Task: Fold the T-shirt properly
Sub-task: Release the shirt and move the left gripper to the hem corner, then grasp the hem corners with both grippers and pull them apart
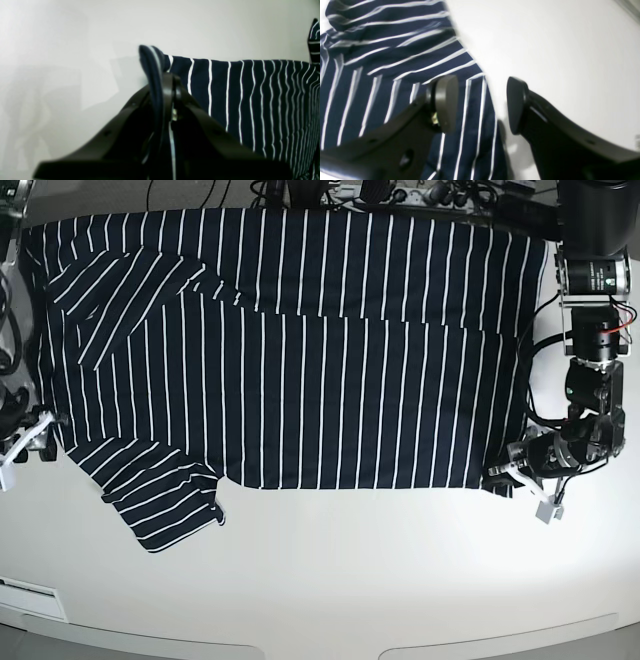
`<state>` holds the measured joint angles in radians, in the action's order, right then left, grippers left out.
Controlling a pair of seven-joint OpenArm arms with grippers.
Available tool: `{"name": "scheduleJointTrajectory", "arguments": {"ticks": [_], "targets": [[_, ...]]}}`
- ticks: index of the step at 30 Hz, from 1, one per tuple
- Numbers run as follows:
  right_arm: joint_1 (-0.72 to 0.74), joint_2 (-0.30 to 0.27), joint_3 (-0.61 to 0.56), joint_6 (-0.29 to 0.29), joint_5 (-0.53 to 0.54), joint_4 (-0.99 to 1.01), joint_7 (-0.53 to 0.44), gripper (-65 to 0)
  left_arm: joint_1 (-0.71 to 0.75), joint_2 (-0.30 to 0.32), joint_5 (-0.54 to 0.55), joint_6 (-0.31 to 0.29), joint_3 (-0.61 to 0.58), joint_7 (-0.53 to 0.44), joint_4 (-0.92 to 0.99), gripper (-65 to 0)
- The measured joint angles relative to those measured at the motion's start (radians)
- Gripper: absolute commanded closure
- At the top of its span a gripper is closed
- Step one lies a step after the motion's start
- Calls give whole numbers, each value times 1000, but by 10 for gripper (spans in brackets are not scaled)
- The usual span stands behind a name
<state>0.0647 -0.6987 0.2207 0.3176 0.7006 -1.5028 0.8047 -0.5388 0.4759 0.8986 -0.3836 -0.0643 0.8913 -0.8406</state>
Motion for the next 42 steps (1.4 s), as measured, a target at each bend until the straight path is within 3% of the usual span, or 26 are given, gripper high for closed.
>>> {"name": "scheduleJointTrajectory", "arguments": {"ticks": [4,8,14,20,26,28,31,37,42], "targets": [[206,2,1,103,140,343,51,-335,-2,-1,0,0,0,0,0,0],[381,12,4,181,192,653,86,-335,-2,0,-1,0,0,0,0,0],[502,58,5,211,213,929,82,-335,-2,0,0,-2,0,3,-1,0],[509,122,6,222,138,954,32,-335,-2,0,2,0,0,-1,-1,0],[507,138,4,319,196,954,95,-321,-2,0,3,1,0,2,-1,0],[506,138,-8,331,209,954,102,-240,-2,0,3,1,0,0,-1,0],[500,140,-15,353,209,954,103,-10,-2,0,-3,-17,0,-1,0,0],[511,139,-15,368,217,950,109,0,-8,0,-11,-70,0,5,2,0],[510,134,-70,371,252,830,150,0,-50,0,-43,-127,-7,46,11,0]]}}
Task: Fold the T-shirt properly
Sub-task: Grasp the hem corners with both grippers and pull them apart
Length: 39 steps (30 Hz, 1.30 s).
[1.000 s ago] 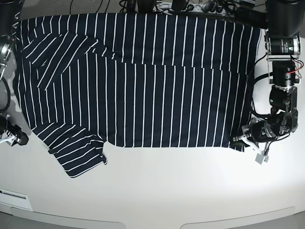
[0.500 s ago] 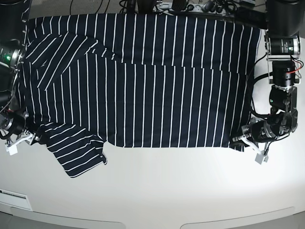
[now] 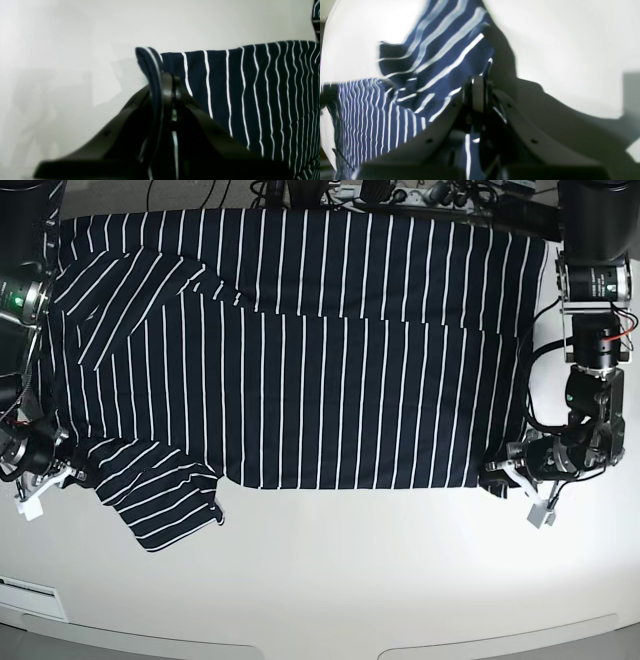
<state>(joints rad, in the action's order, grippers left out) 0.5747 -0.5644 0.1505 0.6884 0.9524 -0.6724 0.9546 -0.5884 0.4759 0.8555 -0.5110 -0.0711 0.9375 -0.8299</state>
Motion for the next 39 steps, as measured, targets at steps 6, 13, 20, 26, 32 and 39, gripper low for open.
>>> {"name": "scheduleJointTrajectory", "arguments": {"ticks": [6,13,20,26,32,39], "targets": [[-25,-18,-148,2,-8,-213,5,0,-71,0,2,-60,0,28,-6,0],[-225,-136,-167,4,-9,-514,4,0,-11,43,47,-114,-1,82,-27,0],[-374,-212,-169,8,2,-688,-11,0,30,112,295,-144,-1,233,-29,0],[-401,-284,-166,8,9,-717,-13,0,39,178,455,-175,-1,356,-34,0],[-403,-314,-164,9,51,-717,-9,0,39,216,472,-175,-1,355,-34,0],[-414,-325,-164,8,114,-720,91,0,48,220,605,-175,-1,458,-34,0]]}}
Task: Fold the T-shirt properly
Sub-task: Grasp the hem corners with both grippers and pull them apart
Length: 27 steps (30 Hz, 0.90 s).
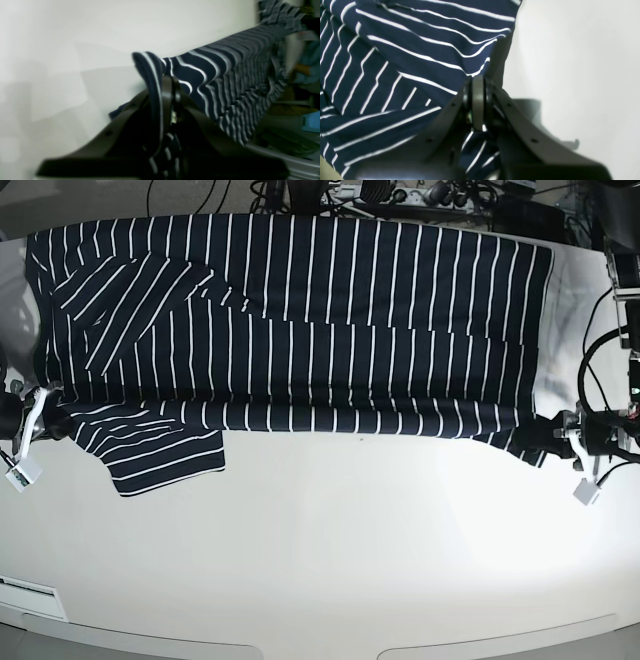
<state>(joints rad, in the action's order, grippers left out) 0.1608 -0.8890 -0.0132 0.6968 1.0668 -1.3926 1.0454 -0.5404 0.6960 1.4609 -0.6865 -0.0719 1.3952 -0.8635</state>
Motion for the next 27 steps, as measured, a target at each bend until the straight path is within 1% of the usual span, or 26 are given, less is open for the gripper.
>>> {"name": "scheduleJointTrajectory", "arguments": {"ticks": [6,10,12,14,18,19,21,24,27], "targets": [[-13,-1,0,0,1,0,82,0,0,5,5,0,0,1,-10,0],[-13,-22,0,0,8,0,86,0,0,29,7,1,-2,-3,-19,0],[-13,-33,0,0,10,0,92,0,0,41,7,5,-29,-3,-24,0],[-13,-42,0,1,35,-1,109,0,0,45,6,5,-70,-2,-42,0],[-13,-44,0,0,121,-1,178,0,0,50,5,4,-156,-3,-122,0],[-14,-44,0,0,131,-1,194,0,0,49,5,5,-168,-4,-145,0],[-17,-45,0,0,129,-2,195,0,3,50,6,5,-171,-3,-182,0],[-46,-44,0,0,121,-3,193,0,18,77,6,5,-171,-5,-217,0],[-83,-44,0,0,98,-2,194,0,53,120,6,5,-171,-2,-262,0]]}}
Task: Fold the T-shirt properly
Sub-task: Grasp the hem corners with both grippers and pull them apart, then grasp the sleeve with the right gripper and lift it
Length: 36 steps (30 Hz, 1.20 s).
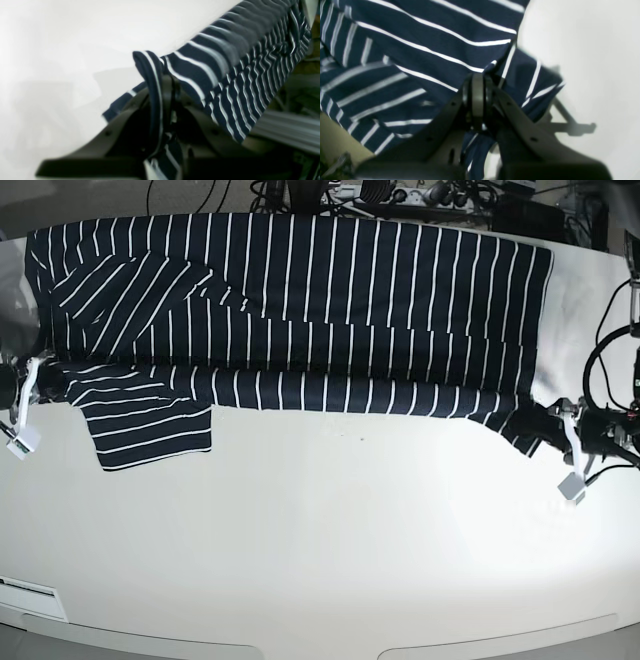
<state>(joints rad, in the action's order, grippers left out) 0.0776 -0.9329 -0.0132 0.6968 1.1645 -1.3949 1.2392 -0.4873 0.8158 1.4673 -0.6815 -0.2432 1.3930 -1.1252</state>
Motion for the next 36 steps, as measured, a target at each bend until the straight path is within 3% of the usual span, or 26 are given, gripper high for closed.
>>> {"name": "scheduleJointTrajectory", "arguments": {"ticks": [9,16,17,18,20,22,25,29,30,32,34,36], "targets": [[1,0,0,0,5,0,-1,0,102,48,0,26,0,-3,-140,0],[0,0,0,0,3,0,0,0,214,48,0,14,0,3,-184,0],[0,0,0,0,3,0,-1,-8,218,48,-1,7,0,1,-184,0],[0,0,0,0,3,0,-9,-85,222,49,0,7,0,1,-184,-13],[6,0,0,0,6,0,-16,-253,228,49,0,7,0,-4,-184,-205],[34,0,0,0,30,0,3,-345,230,49,-1,3,0,0,-184,-362],[112,-2,0,0,93,0,61,-352,229,49,0,4,0,-2,-185,-392],[175,-1,2,0,206,-2,-8,-352,230,49,0,8,0,-1,-184,-392],[177,11,2,0,196,-3,-39,-352,230,48,0,8,0,-1,-184,-392],[177,67,5,0,12,-2,-111,-352,230,48,0,15,0,-1,-184,-392],[171,147,4,-93,-137,16,-183,-365,229,48,0,19,0,-1,-184,-392],[167,209,1,-122,-203,44,-237,-392,230,48,-36,24,0,-4,-184,-392]]}}
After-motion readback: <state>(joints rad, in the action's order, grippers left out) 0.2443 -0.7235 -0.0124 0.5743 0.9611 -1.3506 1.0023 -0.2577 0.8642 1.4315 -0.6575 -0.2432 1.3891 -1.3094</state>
